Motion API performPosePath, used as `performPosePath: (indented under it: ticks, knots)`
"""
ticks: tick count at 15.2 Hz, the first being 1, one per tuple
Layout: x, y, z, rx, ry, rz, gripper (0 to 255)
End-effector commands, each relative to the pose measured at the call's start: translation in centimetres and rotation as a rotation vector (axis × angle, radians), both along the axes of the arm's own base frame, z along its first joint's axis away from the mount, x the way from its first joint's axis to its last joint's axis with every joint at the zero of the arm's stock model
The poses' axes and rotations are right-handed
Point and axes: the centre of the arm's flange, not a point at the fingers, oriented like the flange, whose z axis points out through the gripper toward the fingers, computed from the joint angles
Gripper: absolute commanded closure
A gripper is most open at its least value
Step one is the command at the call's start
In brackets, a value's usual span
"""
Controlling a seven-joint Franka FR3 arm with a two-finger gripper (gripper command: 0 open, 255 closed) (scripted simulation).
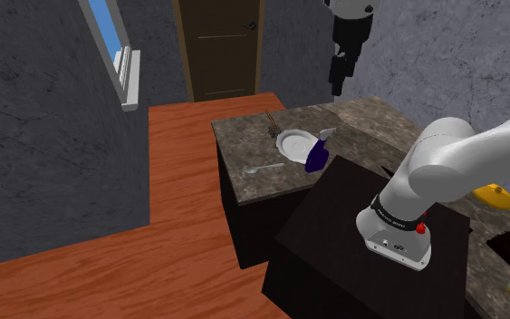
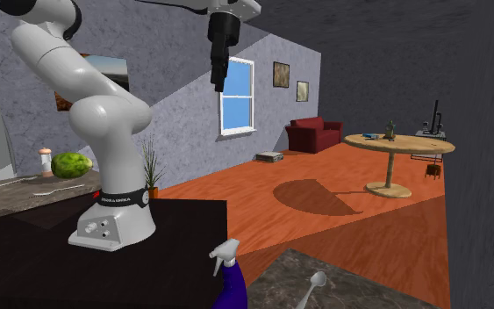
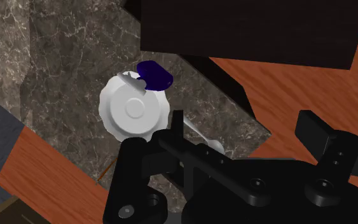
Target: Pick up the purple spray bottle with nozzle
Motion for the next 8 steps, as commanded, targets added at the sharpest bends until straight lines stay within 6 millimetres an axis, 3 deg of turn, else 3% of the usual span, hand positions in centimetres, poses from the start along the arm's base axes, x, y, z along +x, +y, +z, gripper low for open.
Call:
performPosePath:
  ticks: [1,8]
  knots:
    - [0.0,0.0,0.0,0.000,0.000,0.000,0]
    - [-0.4,-4.9,-7.5,-0.011,-0.038,0.135,0]
